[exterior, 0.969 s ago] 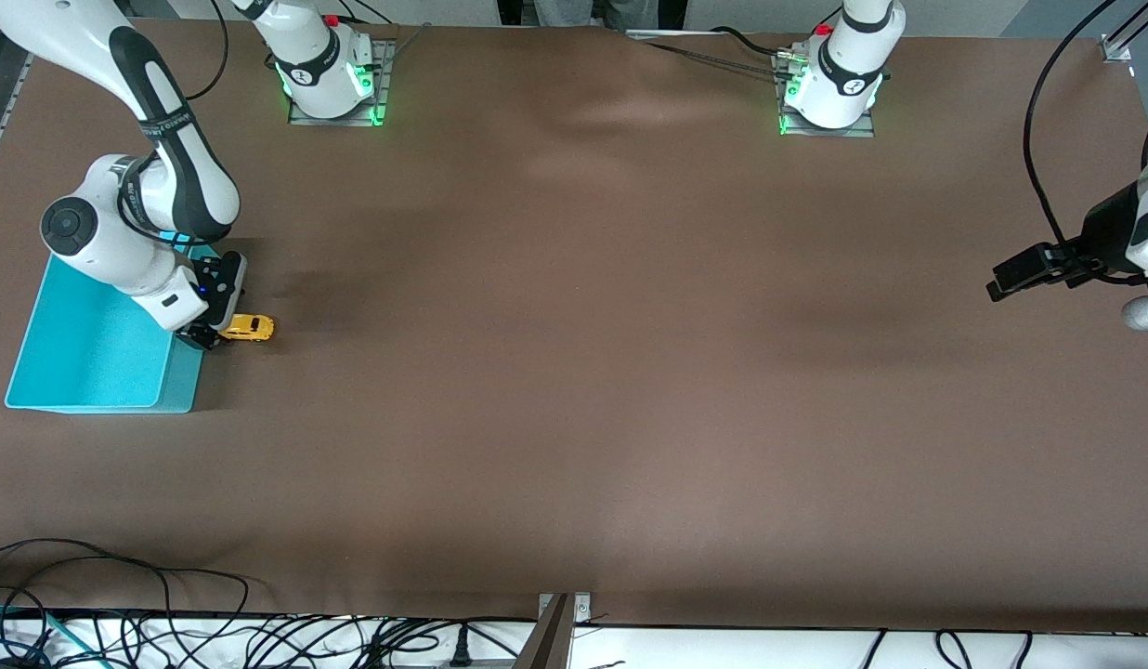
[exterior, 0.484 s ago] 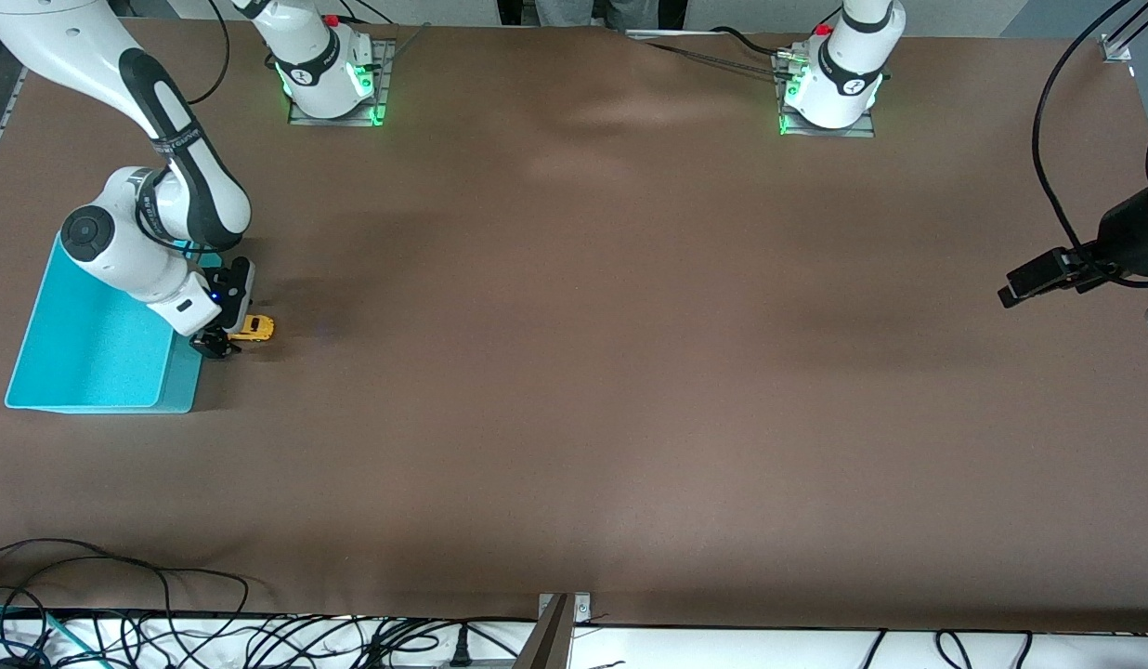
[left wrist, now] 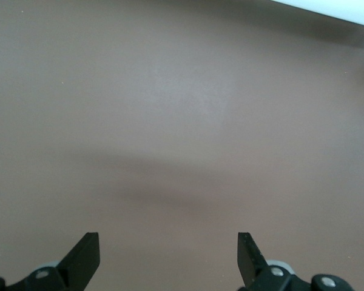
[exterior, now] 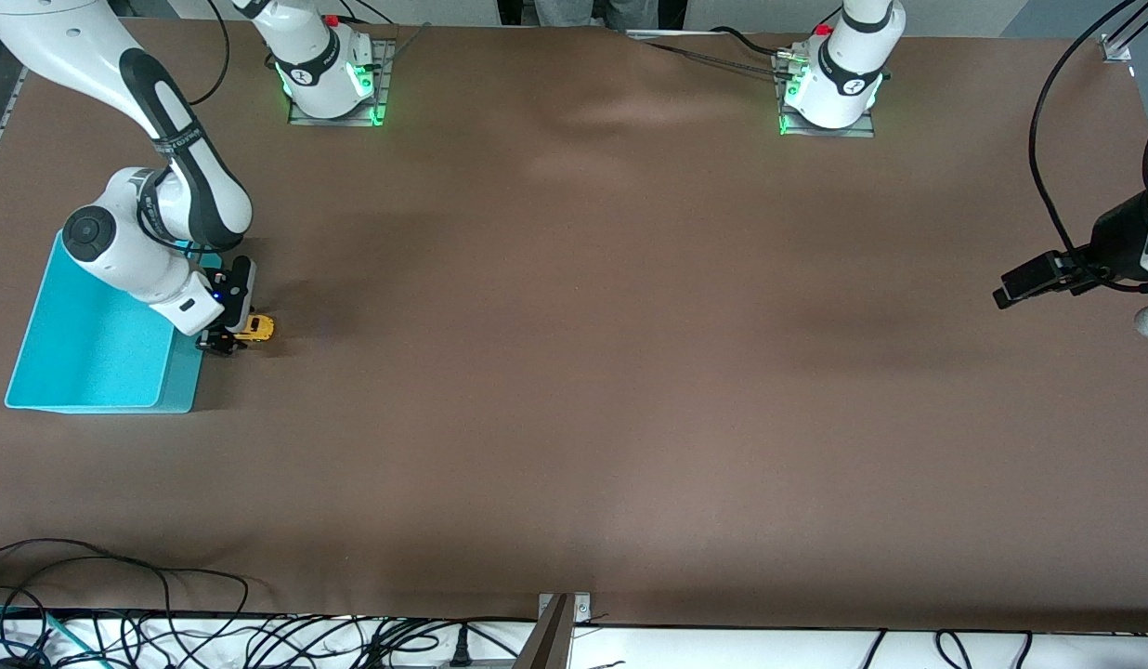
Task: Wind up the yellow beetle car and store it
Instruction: 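Lower the right gripper and grasp the yellow car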
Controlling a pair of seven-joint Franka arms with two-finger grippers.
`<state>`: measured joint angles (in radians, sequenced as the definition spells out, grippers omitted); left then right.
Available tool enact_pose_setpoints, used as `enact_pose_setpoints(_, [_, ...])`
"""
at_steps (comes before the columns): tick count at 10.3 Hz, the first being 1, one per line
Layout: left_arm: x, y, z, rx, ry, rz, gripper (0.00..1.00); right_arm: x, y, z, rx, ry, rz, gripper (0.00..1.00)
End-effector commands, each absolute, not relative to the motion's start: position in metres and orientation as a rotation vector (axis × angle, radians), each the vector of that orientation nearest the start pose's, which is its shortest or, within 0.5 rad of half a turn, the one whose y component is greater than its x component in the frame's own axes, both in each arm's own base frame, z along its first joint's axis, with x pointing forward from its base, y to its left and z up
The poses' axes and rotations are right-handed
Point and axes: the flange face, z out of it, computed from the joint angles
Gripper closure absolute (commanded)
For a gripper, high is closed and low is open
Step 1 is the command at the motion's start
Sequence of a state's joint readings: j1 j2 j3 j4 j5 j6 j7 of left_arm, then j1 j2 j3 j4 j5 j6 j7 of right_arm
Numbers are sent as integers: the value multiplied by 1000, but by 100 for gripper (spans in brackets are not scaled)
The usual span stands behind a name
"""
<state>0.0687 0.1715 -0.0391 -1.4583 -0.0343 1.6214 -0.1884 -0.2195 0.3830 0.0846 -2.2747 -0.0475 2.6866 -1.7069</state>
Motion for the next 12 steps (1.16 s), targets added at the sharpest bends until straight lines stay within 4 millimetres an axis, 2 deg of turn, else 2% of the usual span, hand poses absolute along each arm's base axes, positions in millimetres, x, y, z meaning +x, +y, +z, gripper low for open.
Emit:
enact_pose_setpoints(1, [613,28,575,-3104,-268,17,0,537,-55,212,2110,2320,51,89])
enact_pose_setpoints(3, [614,26,577,-3106,-265,12,0,537,-36,240,2089,2353,43,99])
enact_pose_setpoints(6, [614,26,575,-3108,-268,17,0,530,-24,290,2072,2391,-18,100])
enact_pose_setpoints(8, [614,28,576,-3115,-272,16,0,522,-35,316,2126,2410,-94,100])
enact_pose_setpoints(10, [614,28,575,-3113,-291,18,0,520,-51,337,2052,2492,-111,100])
enact_pose_setpoints(12, [614,29,575,-3113,-293,18,0,517,-88,350,1996,2593,-137,100])
